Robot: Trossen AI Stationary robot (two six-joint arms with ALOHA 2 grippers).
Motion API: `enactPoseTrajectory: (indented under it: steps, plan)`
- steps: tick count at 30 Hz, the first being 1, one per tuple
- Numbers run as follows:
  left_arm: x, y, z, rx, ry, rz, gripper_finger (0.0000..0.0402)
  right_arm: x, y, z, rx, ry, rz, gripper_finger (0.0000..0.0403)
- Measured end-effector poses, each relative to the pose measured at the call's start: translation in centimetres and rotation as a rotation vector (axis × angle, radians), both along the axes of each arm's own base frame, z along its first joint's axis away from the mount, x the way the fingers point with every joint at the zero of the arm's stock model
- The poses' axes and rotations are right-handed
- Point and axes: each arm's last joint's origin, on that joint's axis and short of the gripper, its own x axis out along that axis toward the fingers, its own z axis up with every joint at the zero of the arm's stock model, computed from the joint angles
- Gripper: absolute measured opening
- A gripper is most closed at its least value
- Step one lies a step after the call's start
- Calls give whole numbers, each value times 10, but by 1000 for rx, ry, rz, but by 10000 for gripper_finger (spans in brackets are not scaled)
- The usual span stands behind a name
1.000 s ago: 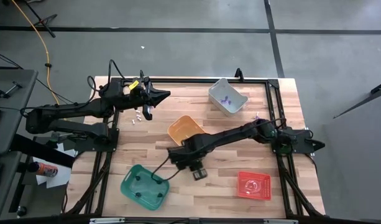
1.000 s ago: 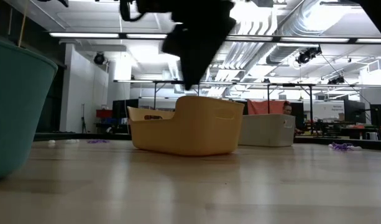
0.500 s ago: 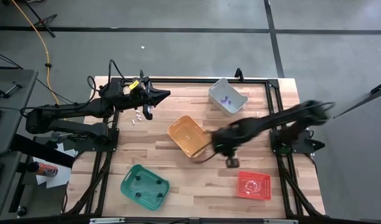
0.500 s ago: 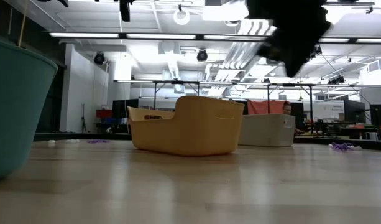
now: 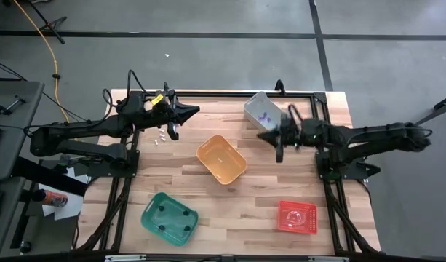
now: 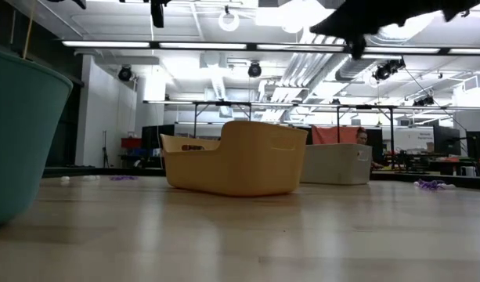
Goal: Sort Halloween decoration
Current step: Put the white bone toy into the yellow bin
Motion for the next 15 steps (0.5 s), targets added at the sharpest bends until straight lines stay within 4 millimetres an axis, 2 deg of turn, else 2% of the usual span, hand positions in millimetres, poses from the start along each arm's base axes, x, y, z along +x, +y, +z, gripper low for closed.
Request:
enactPoseTrajectory:
  steps: [7,12,15]
  plan:
    - [0,1,-1,90,34,41,0,20,-29,34,-20,-123,20,2]
    - [2,0,-11,23,120,0,0,35,-41,52,-17,-143,80,2]
    - [3,0,-21,0,214,-32,0,43,-44,54,-23,-135,99,2]
